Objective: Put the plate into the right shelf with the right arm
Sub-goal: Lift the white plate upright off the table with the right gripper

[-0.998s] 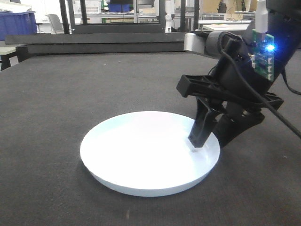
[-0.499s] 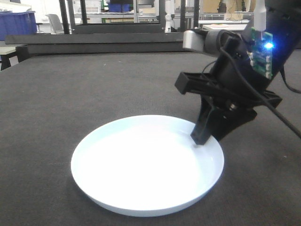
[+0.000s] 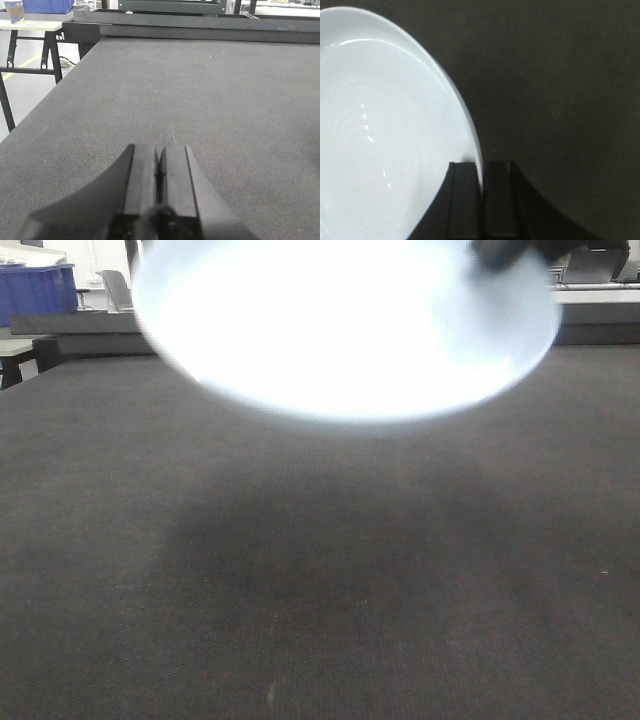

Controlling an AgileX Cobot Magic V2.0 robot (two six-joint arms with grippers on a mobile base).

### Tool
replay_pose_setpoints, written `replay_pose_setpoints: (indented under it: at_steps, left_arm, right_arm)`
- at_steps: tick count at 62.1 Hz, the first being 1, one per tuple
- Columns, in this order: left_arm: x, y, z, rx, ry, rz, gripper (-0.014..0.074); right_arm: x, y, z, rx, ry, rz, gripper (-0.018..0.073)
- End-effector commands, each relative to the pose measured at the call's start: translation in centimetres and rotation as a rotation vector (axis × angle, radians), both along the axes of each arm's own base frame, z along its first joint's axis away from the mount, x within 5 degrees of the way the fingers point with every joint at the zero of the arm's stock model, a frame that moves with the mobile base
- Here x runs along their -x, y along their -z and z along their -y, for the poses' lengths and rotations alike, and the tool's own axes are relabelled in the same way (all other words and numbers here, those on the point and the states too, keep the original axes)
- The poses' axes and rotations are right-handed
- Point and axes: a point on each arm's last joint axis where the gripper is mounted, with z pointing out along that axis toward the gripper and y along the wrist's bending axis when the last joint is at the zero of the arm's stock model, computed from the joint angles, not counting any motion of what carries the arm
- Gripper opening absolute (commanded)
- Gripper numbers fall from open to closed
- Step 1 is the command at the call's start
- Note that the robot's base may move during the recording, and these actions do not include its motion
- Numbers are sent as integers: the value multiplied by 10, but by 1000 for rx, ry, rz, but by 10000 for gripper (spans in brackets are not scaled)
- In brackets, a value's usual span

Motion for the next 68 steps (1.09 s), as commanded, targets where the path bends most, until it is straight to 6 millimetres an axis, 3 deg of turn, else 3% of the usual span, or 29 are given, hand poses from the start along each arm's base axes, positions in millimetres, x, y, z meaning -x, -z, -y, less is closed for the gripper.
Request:
replay_pose_setpoints:
  at_steps: [1, 12, 19, 28, 42, 68]
  left_arm:
    - [0, -5, 0, 14, -4, 82, -47]
    - [0, -5, 0, 14, -4, 82, -47]
    - [0, -5, 0, 14, -4, 82, -47]
    - [0, -5, 0, 14, -4, 82, -47]
    - [0, -5, 0, 14, -4, 82, -47]
    - [0, -5, 0, 14, -4, 82, -47]
  right_arm:
    - [35, -39, 18, -105, 49, 227, 68]
    - [100, -56, 51, -213, 126, 529, 68]
    - [136, -51, 70, -275, 176, 698, 68]
    - [161, -32, 86, -275, 228, 857, 68]
    - [167, -3, 94, -174, 260, 976, 68]
    - [157, 17, 92, -135, 284, 1010, 68]
